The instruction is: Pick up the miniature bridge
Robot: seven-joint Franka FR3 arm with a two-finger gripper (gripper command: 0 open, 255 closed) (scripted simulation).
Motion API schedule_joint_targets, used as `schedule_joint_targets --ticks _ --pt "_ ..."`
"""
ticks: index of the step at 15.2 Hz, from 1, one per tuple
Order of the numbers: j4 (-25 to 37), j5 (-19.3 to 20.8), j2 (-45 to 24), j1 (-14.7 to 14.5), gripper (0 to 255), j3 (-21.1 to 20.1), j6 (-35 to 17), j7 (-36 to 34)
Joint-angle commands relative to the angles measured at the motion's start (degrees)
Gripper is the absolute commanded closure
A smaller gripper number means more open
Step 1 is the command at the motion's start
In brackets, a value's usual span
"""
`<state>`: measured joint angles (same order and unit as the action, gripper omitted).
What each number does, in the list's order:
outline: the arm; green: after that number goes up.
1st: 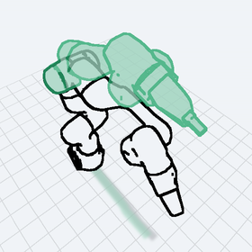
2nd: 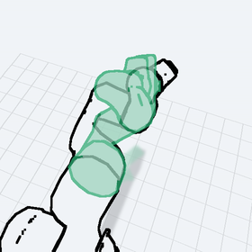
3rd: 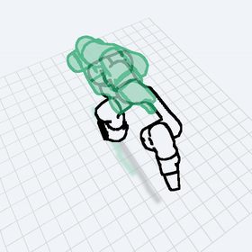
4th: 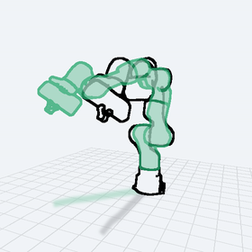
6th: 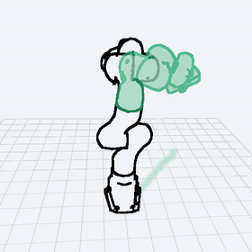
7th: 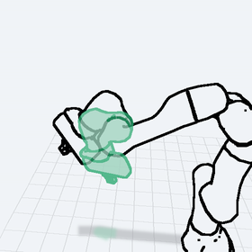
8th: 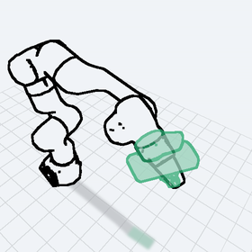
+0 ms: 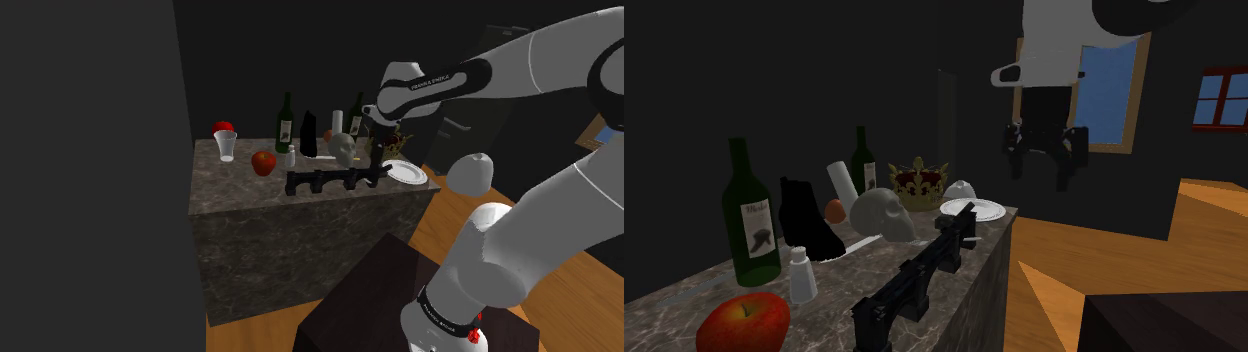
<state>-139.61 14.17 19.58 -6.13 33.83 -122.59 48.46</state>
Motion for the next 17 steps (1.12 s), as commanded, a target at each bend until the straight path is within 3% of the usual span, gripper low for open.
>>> schedule_joint_targets --ticks 1,5,8,12,17 --pt "1.88 -2.38 -4.93 -1.74 0 2.77 -3.4 5.7" --pt "7.01 -11.27 -16.33 -4.6 0 7.45 -8.67 19.28" --pt "11.93 -20.56 -25.65 -4.39 0 8.12 -10.83 30.63" --pt "19.84 -30.97 -36.89 0.2 0 4.32 -11.4 43.4" --pt "31.32 -38.2 -48.68 7.01 0 -1.93 -10.43 54.1"
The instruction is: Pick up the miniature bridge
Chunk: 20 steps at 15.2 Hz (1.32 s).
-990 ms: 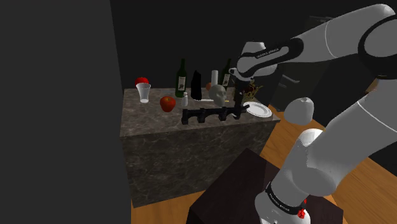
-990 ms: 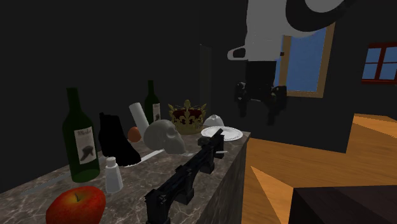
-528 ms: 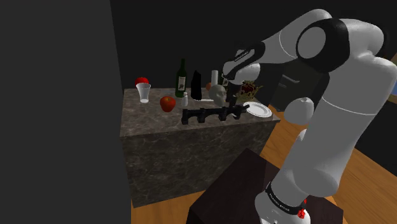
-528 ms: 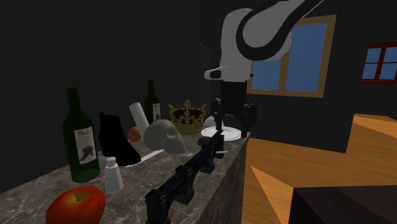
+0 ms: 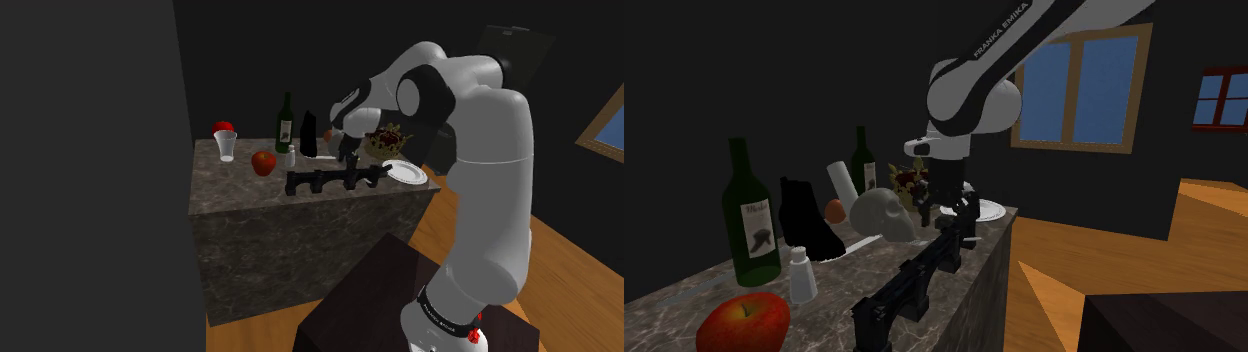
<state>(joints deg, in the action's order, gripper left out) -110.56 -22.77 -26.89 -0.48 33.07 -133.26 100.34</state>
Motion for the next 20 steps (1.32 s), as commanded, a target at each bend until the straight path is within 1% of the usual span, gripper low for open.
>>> schedule_joint_targets --ticks 1,8,10,11,20 --pt "2.33 -1.23 -2.25 1.46 0 -1.27 0.24 2.24" --pt "2.14 -4.16 -6.24 3.02 0 -3.45 -3.56 4.21" --pt "2.14 -4.15 -6.24 3.03 0 -3.45 -3.56 4.21" --pt "2.1 -4.12 -6.18 2.95 255 -3.43 -3.55 4.14" --pt "2.14 -4.16 -6.24 3.02 255 -3.45 -3.56 4.21"
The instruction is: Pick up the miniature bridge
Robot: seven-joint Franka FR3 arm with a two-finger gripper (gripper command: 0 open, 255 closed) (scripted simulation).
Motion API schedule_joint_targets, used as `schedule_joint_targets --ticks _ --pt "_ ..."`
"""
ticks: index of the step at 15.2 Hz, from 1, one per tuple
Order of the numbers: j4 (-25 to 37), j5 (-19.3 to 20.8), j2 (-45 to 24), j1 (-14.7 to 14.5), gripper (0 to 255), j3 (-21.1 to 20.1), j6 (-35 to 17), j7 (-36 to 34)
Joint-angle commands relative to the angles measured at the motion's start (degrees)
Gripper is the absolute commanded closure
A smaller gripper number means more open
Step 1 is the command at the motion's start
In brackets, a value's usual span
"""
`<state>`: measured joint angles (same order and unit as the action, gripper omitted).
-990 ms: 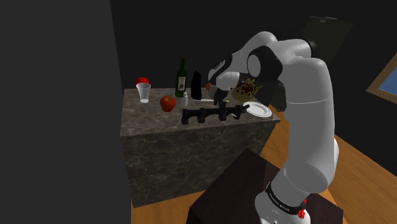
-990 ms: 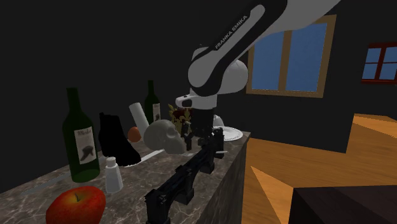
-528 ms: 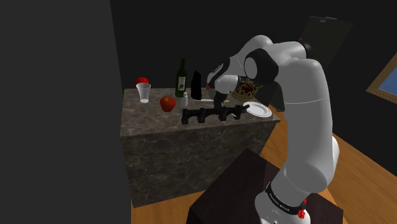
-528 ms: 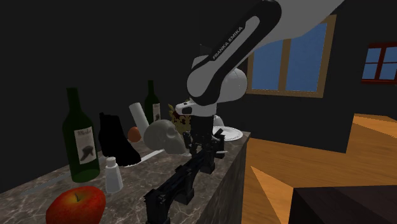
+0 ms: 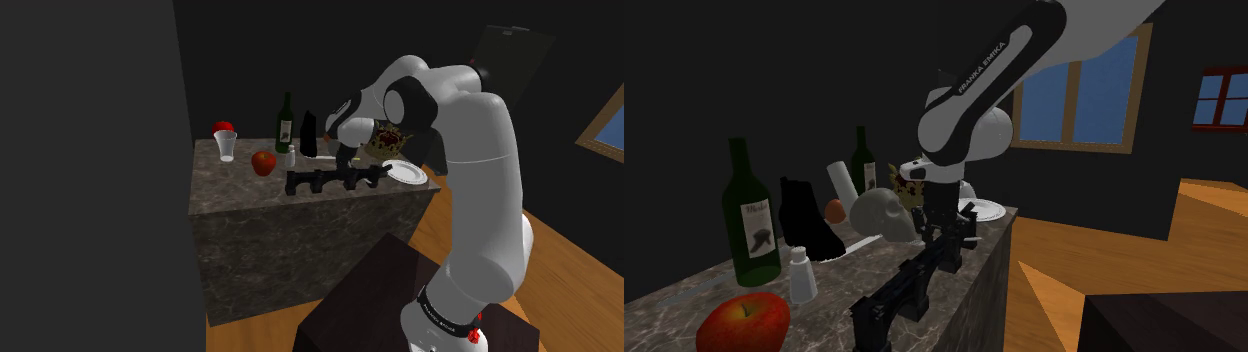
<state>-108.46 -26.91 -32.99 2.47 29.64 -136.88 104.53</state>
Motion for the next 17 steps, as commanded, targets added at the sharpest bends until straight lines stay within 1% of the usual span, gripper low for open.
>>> schedule_joint_targets --ticks 1,15,17 --pt "0.02 0.36 0.41 -0.15 255 0.28 0.54 -0.23" --pt "1.14 5.74 7.43 -2.79 255 3.97 7.85 -3.87" --pt "1.17 5.79 7.5 -2.81 255 4.0 7.94 -3.91"
